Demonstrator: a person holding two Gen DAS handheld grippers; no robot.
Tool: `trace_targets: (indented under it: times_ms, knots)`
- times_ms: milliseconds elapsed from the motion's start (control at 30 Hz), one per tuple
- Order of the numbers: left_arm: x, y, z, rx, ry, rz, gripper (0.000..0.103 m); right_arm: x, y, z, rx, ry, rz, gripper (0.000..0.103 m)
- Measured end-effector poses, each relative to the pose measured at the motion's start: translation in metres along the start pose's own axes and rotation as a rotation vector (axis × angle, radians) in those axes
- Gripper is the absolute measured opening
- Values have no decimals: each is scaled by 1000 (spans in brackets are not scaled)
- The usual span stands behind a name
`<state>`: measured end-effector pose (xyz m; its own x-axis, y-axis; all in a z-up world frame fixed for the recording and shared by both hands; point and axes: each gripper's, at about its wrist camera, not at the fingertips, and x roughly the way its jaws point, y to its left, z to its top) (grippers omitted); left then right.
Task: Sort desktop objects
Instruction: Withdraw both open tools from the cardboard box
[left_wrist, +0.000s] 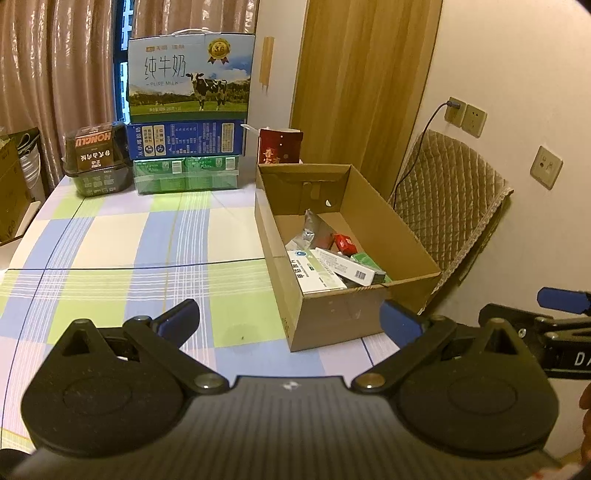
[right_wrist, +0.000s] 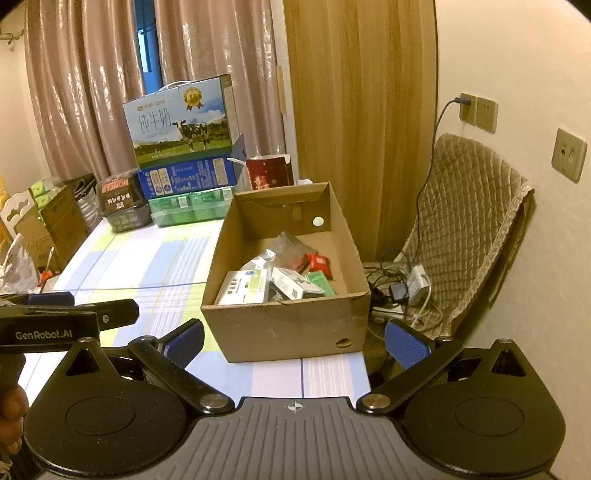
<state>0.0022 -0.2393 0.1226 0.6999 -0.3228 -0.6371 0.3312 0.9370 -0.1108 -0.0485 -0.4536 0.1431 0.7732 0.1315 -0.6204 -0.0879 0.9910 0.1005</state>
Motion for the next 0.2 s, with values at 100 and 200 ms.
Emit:
trace_targets:
  times_ms: [100, 200]
  knots:
    - [-1, 1, -2, -8, -9, -10, 102, 0, -1, -2, 1, 3, 0, 101]
    - [-3, 2, -2, -4, -25, -19, 102, 1, 0, -3, -1, 3, -3, 101]
